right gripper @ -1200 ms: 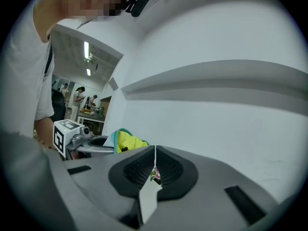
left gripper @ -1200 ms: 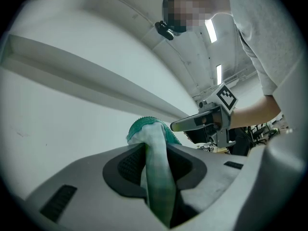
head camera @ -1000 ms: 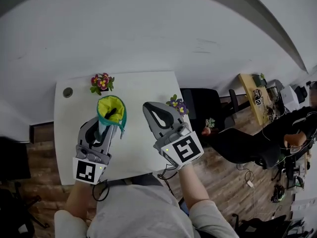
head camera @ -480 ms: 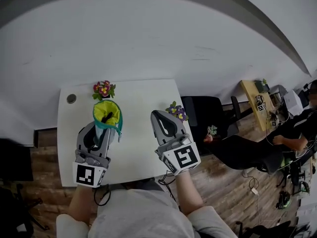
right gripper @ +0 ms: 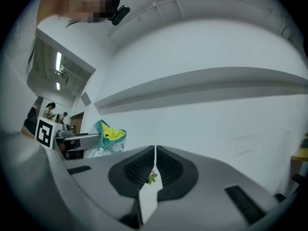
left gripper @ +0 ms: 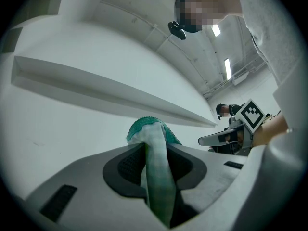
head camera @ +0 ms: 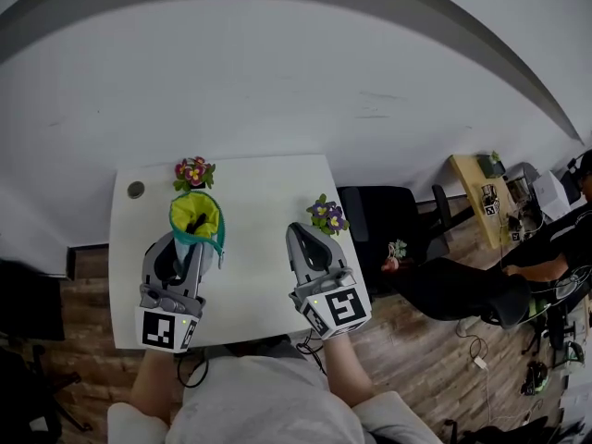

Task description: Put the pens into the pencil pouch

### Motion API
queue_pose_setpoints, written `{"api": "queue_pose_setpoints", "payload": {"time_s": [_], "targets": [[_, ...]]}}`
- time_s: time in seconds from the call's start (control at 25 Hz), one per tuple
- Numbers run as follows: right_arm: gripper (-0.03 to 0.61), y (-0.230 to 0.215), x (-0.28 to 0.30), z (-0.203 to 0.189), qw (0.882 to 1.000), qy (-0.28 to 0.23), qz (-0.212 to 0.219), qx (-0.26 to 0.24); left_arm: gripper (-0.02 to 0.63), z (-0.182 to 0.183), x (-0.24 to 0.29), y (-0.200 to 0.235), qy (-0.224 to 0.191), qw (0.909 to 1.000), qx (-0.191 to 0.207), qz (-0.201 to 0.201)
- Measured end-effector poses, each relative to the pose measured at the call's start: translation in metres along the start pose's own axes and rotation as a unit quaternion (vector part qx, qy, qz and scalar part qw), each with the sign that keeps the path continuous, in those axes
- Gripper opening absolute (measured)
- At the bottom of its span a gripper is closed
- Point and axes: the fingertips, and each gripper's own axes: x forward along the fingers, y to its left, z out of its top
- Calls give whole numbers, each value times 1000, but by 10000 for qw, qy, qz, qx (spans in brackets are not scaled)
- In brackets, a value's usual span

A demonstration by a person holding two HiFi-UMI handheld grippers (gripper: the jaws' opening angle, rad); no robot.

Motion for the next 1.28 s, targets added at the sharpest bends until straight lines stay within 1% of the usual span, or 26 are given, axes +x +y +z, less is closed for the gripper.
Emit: {"api": "queue_pose_setpoints", "payload": {"time_s": [0.28,0.48,0.76,1.28], "targets": [[32,-11,-12,-1,9997,-86,-211,91,123,1,0,-5,-27,10000,-42,43],[32,-15,-15,2,9994,-122,-314,55,123,2,0,-7,-38,10000,-59,34],[32,-12,-14,7,9994,-163,-313,52,123,4,-1,-8,-45,10000,-77,15],[32,-6,-6,0,9996,-111,-272,53,123,-5,-1,-3,-17,9999,-141,-5]]}}
